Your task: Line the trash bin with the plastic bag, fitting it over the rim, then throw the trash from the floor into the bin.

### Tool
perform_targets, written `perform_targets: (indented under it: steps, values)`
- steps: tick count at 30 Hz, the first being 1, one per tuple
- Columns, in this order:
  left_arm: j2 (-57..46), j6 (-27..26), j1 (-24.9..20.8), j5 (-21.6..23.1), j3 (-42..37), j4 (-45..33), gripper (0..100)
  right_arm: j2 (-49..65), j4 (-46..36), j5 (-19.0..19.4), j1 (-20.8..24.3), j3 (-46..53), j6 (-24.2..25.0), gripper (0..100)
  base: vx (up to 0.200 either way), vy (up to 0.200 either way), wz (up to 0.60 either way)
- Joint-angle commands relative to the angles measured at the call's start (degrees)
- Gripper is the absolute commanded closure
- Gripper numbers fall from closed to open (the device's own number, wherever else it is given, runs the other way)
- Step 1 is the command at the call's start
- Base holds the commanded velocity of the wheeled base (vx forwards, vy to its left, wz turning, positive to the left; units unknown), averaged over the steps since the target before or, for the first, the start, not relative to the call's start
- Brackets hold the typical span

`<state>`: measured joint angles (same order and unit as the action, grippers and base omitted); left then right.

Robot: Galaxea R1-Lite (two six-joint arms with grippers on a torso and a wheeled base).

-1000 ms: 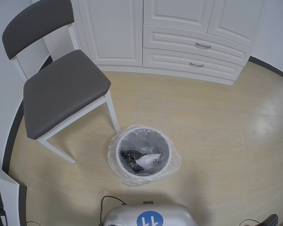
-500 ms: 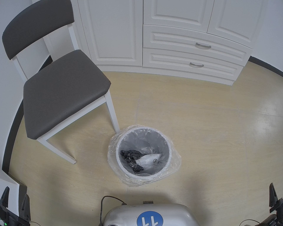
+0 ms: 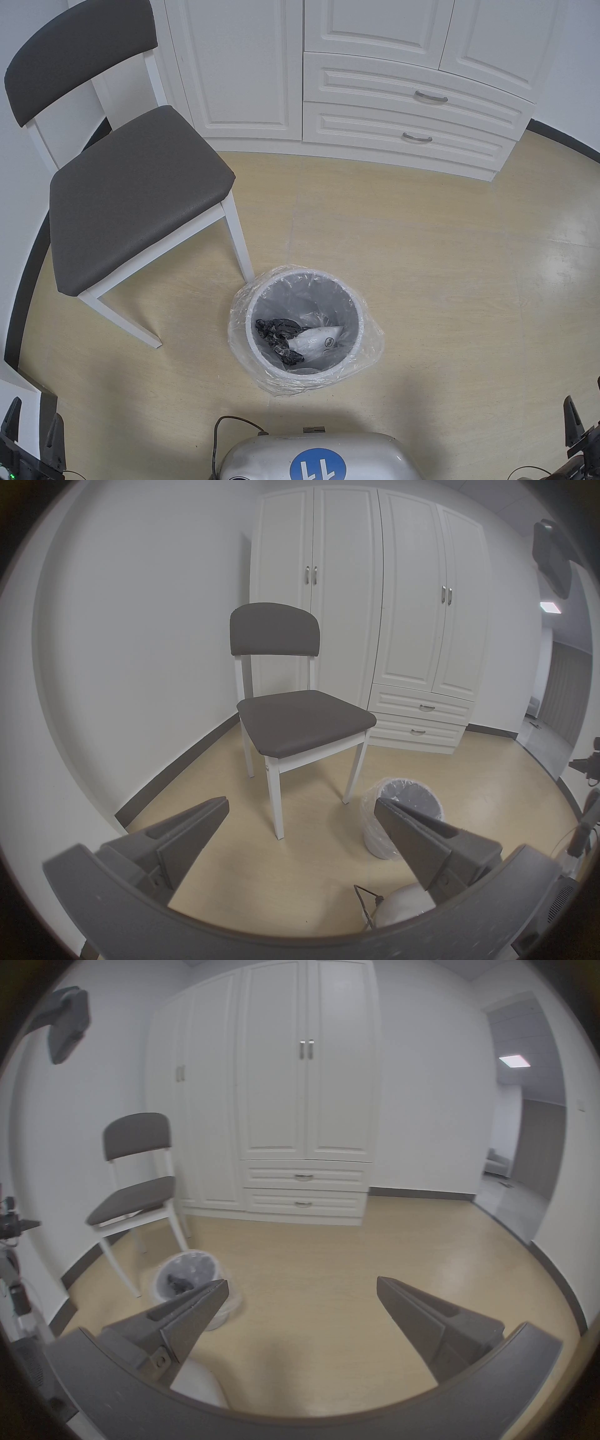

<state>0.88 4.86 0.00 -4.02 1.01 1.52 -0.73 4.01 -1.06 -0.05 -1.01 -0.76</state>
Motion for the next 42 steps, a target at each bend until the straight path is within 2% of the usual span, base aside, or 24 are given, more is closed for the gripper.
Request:
perform_targets:
  steps: [1, 4, 7, 16, 20, 22, 25, 27, 30, 32, 34, 35, 36, 37, 38, 40, 42]
  values:
    - [-0.9, -0.3, 0.0, 0.1, -0.7, 0.1, 0, 0.7, -0.2, -6.4, 0.0, 1.0, 2.0, 0, 0.000, 0.000, 0.00]
    - [-0.9, -0.3, 0.0, 0.2, -0.7, 0.1, 0, 0.7, -0.4, -6.4, 0.0, 1.0, 3.0, 0, 0.000, 0.000, 0.00]
    - [-0.9, -0.3, 0.0, 0.2, -0.7, 0.1, 0, 0.7, -0.2, -4.2, 0.0, 1.0, 3.3, 0, 0.000, 0.000, 0.00]
    - [-0.9, 0.1, 0.0, 0.2, -0.7, 0.1, 0, 0.7, -0.3, -3.6, 0.0, 0.9, 2.3, 0, 0.000, 0.000, 0.00]
    - [-0.9, 0.4, 0.0, 0.2, -0.7, 0.1, 0, 0.7, -0.2, -1.0, 0.0, 1.0, 3.7, 0, 0.000, 0.000, 0.00]
    - [-0.9, 0.5, 0.0, 0.1, -0.7, 0.2, 0, 0.7, -0.2, -1.1, 0.0, 1.0, 5.2, 0, 0.000, 0.000, 0.00]
    - [-0.9, 0.5, 0.0, 0.1, -0.9, 0.8, 0, 0.7, -0.2, -1.4, 0.0, 0.9, 3.9, 0, 0.000, 0.000, 0.00]
    - [-0.9, 0.5, 0.0, 0.1, -0.9, 0.8, 0, 0.7, -0.1, -0.5, 0.0, 0.9, 1.9, 0, 0.000, 0.000, 0.00]
    - [-0.9, 0.3, 0.0, 0.1, -0.9, 0.8, 0, 0.6, -0.9, 1.4, 0.0, 0.8, 3.2, 0, 0.000, 0.000, 0.00]
    - [-0.9, 0.2, 0.0, 0.2, -0.9, 0.8, 0, 0.6, -1.1, 4.9, 0.0, 0.7, 3.4, 0, 0.000, 0.000, 0.00]
    - [-0.9, 0.1, 0.0, 0.1, -0.9, 0.8, 0, 0.7, -1.2, 4.3, 0.0, 0.7, 2.2, 0, 0.000, 0.000, 0.00]
    - [-0.9, 0.1, 0.0, 0.1, -0.9, 0.8, 0, 0.7, -1.3, 0.6, 0.0, 0.7, -1.6, 0, 0.000, 0.000, 0.00]
    - [-0.9, 0.2, 0.0, 0.1, -0.9, 0.8, 0, 0.7, -1.1, -5.8, 0.0, 0.7, -4.3, 0, 0.000, 0.000, 0.00]
    - [-0.9, 0.1, 0.0, 0.1, -0.9, 0.8, 0, 0.7, -1.1, -9.7, 0.0, 0.7, -4.0, 0, 0.000, 0.000, 0.00]
    - [-0.9, 0.1, 0.0, 0.1, -0.9, 0.8, 0, 0.6, -1.1, -11.4, 0.0, 0.7, -3.2, 0, 0.000, 0.000, 0.00]
    - [-0.9, 0.2, 0.0, 0.1, -0.9, 0.8, 0, 0.6, -1.5, -8.8, 0.0, 0.7, 2.1, 0, 0.000, 0.000, 0.00]
    - [-0.9, 0.2, 0.0, 0.1, -0.9, 0.8, 0, 0.6, -1.7, -5.9, 0.0, 0.7, 3.7, 0, 0.000, 0.000, 0.00]
